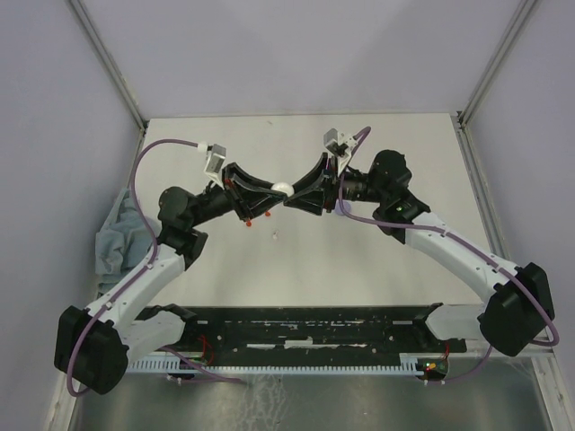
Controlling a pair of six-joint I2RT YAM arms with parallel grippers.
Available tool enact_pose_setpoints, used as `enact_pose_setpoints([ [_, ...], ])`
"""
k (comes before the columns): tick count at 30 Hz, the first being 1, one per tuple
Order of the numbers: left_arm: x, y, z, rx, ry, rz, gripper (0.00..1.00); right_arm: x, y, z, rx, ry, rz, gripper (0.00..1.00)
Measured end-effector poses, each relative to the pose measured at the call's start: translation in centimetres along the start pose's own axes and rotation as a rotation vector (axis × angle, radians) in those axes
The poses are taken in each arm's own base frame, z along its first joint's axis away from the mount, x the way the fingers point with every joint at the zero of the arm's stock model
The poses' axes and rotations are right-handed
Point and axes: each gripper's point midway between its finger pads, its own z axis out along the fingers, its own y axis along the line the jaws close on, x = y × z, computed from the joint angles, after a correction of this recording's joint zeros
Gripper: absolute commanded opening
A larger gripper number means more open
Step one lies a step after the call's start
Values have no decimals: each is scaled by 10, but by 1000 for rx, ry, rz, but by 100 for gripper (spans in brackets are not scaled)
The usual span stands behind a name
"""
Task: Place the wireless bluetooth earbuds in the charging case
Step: Pick up the charging case at the center of the board.
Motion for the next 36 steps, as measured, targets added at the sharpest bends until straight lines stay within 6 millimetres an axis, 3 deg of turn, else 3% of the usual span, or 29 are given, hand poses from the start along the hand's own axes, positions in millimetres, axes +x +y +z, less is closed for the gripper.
enact_pose_setpoints([
  [5,1,1,-1,-8,-3,-3,11,3,1,3,-20,4,18,34],
  [13,2,-2,-5,-21,6,3,45,6,5,3,-40,22,25,14],
  [20,7,1,-8,-52,86,30,61,15,3,1,-28,87,15,12],
  [36,7,-5,-19,80,316,99,61,29,9,-15,-47,352,-24,11],
])
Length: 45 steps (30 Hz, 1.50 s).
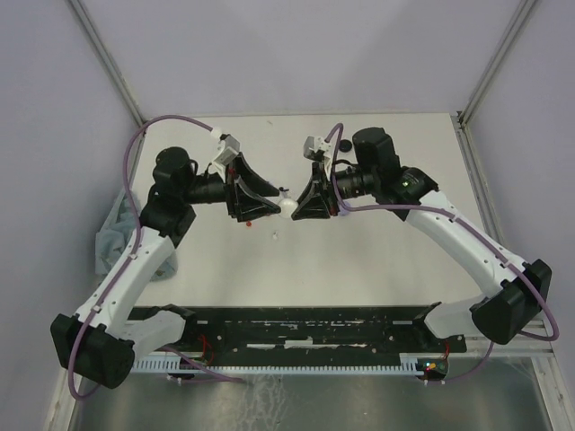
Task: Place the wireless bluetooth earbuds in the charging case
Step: Pick up the charging case at the center of the board.
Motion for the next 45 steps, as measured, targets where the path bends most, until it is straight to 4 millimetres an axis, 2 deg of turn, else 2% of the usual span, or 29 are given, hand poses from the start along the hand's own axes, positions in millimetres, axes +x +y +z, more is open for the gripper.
enact_pose_setpoints([
  [3,2,0,1,26,43,8,61,8,3,-3,-4,39,8,11],
  [7,17,1,1,51,89,-30,61,19,3,-4,-9,88,32,11],
  [14,40,1,8,87,160,-92,61,28,-2,-2,-12,136,57,12],
  [17,45,0,11,97,183,-96,57,30,-4,-1,-12,150,63,12],
  [20,47,1,13,98,198,-91,49,32,-5,0,-11,164,67,12],
  [25,53,7,17,94,224,-97,27,32,-5,1,-19,180,71,15],
  [27,55,7,18,96,232,-103,20,33,-4,1,-19,188,75,19],
  [32,56,7,18,98,236,-79,7,34,-3,1,-26,188,80,43],
  [34,56,9,18,90,237,-69,3,32,-5,2,-22,174,83,46],
  [39,58,19,18,31,217,-21,3,21,-14,0,-13,76,105,57],
  [45,66,24,14,-69,95,8,3,6,-29,-13,23,-63,150,62],
])
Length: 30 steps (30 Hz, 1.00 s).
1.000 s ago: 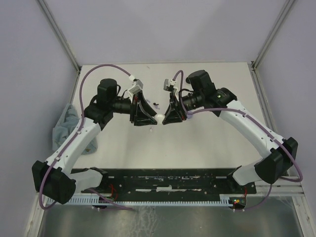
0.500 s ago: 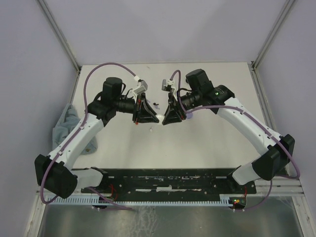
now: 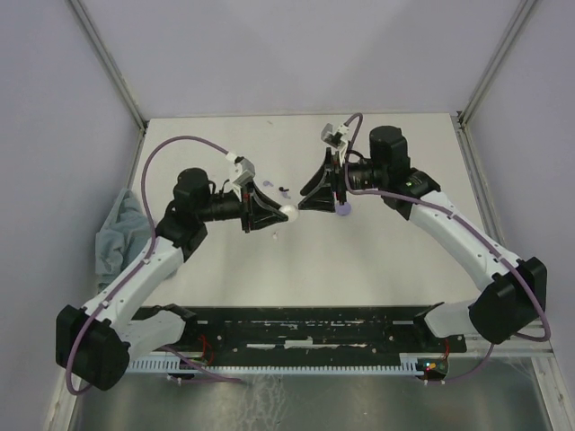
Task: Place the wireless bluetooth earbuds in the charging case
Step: Pick up the charging case at the center of the board.
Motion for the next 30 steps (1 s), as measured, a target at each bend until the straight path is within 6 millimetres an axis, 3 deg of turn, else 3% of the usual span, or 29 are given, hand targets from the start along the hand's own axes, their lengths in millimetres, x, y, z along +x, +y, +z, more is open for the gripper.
enact_pose_setpoints([
  [11,-43,4,-11,-135,-326,28,3,-29,-6,-2,8,-259,102,62],
  [20,-67,4,-21,-157,-506,-49,3,-64,11,-6,-67,-405,88,61],
  [30,-86,-2,-25,-117,-619,-100,4,-57,16,15,-124,-390,129,58],
])
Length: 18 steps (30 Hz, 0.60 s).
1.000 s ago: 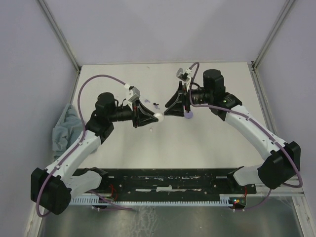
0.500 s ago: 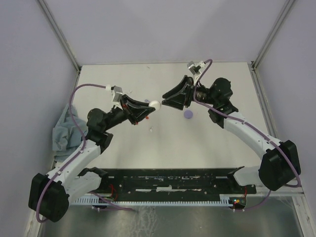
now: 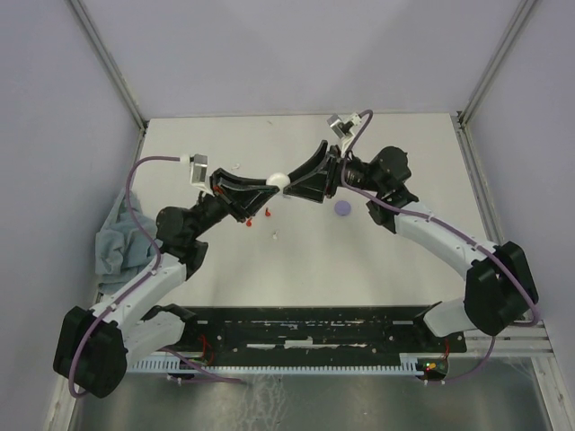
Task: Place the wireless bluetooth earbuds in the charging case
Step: Pick up the charging case at the center of the board.
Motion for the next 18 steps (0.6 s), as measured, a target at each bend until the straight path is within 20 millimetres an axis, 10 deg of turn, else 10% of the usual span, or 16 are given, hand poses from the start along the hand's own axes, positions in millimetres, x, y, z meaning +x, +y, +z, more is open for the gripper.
enact_pose_setpoints([
  [18,0,-4,1,22,-19,-37,31,-6,5,10,-45,-5,-23,20],
])
